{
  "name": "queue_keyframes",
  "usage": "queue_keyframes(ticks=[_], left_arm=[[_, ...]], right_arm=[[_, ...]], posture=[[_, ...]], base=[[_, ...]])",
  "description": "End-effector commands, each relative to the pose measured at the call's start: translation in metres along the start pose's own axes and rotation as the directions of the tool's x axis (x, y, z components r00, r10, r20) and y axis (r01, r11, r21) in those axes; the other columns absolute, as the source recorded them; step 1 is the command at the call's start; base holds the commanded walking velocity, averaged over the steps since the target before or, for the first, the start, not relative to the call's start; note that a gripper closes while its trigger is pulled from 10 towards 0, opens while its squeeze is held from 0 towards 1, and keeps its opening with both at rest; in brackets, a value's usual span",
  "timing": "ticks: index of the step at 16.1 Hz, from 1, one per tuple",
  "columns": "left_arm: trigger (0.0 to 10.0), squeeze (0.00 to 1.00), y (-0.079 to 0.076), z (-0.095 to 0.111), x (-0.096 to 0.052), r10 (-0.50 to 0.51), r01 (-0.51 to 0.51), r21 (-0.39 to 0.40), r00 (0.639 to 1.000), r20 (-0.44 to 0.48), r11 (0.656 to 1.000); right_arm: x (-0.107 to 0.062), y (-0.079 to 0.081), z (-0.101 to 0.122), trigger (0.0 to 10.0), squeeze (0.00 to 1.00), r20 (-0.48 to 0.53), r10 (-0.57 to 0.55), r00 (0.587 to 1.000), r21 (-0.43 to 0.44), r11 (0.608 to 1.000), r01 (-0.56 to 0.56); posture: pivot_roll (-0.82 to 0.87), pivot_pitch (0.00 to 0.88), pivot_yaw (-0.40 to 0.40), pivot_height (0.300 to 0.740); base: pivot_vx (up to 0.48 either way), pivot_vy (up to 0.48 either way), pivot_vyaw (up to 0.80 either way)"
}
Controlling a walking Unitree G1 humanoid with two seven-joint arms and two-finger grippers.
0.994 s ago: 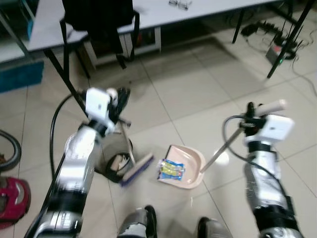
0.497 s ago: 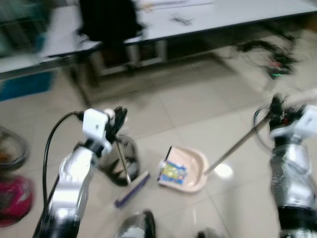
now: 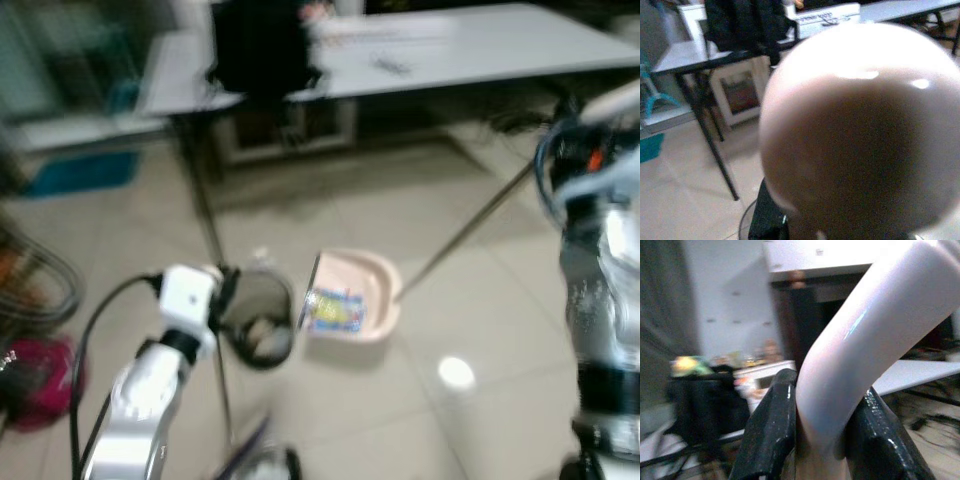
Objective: Sweep floor
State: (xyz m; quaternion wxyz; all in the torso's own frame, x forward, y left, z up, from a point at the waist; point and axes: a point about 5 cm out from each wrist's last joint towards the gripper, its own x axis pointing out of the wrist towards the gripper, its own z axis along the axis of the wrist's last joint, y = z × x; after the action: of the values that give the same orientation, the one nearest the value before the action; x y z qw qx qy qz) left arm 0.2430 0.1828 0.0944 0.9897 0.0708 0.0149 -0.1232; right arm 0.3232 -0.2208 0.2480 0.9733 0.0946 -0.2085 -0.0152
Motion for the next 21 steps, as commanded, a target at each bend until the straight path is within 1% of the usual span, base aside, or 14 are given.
queue_keyframes(ticks=[1, 2, 4, 5, 6, 8, 10, 13, 21], left_arm=[[10.0, 0.0, 0.006, 0.007, 0.004, 0.021, -0.021, 0.033, 1.0, 0.004, 0.999], [10.0, 0.0, 0.009, 0.01, 0.003, 0.05, -0.05, 0.042, 0.999, 0.01, 0.998], [10.0, 0.0, 0.015, 0.015, 0.004, 0.115, -0.116, 0.055, 0.993, 0.021, 0.992], [10.0, 0.0, 0.019, 0.021, 0.005, 0.159, -0.162, 0.071, 0.986, 0.049, 0.984], [10.0, 0.0, 0.02, 0.025, 0.006, 0.175, -0.18, 0.074, 0.982, 0.066, 0.981], [10.0, 0.0, 0.025, 0.034, 0.01, 0.218, -0.226, 0.07, 0.971, 0.097, 0.972], [10.0, 0.0, 0.026, 0.038, 0.012, 0.228, -0.236, 0.069, 0.968, 0.101, 0.969], [10.0, 0.0, 0.025, 0.041, 0.015, 0.236, -0.244, 0.072, 0.966, 0.102, 0.967], [10.0, 0.0, 0.021, 0.041, 0.016, 0.23, -0.236, 0.071, 0.969, 0.089, 0.969]], right_arm=[[0.003, 0.003, 0.014, 10.0, 0.0, 0.046, -0.01, 0.999, 0.043, 0.999, 0.008], [0.007, 0.006, 0.018, 10.0, 0.0, 0.037, -0.013, 0.999, 0.037, 0.999, 0.012], [0.01, 0.012, 0.019, 10.0, 0.0, 0.01, -0.01, 1.0, 0.018, 1.0, 0.01], [0.008, 0.015, 0.014, 10.0, 0.0, -0.005, -0.017, 1.0, 0.016, 1.0, 0.017], [0.008, 0.015, 0.011, 10.0, 0.0, -0.014, -0.027, 1.0, 0.013, 1.0, 0.027], [0.008, 0.016, 0.006, 10.0, 0.0, -0.025, -0.066, 0.998, 0.031, 0.997, 0.067], [0.009, 0.017, 0.005, 10.0, 0.0, -0.028, -0.088, 0.996, 0.062, 0.994, 0.09], [0.012, 0.017, 0.006, 10.0, 0.0, -0.029, -0.117, 0.993, 0.083, 0.99, 0.119], [0.015, 0.02, 0.008, 10.0, 0.0, -0.016, -0.115, 0.993, 0.078, 0.99, 0.116]], posture=[[0.02, 0.042, 0.05, 0.74], [0.02, 0.043, 0.044, 0.74], [0.02, 0.043, 0.036, 0.74], [0.02, 0.044, 0.034, 0.74], [0.02, 0.042, 0.032, 0.74], [0.02, 0.043, 0.03, 0.74], [0.03, 0.04, 0.031, 0.74], [0.03, 0.04, 0.031, 0.74], [0.03, 0.04, 0.026, 0.74]], base=[[0.0, 0.0, 0.0], [0.0, 0.0, 0.0], [0.0, 0.0, 0.0], [0.0, 0.0, 0.0], [0.0, 0.0, 0.0], [0.345, 0.0, 0.0], [0.409, 0.0, 0.0], [0.431, 0.0, 0.0], [0.454, 0.0, 0.0]])
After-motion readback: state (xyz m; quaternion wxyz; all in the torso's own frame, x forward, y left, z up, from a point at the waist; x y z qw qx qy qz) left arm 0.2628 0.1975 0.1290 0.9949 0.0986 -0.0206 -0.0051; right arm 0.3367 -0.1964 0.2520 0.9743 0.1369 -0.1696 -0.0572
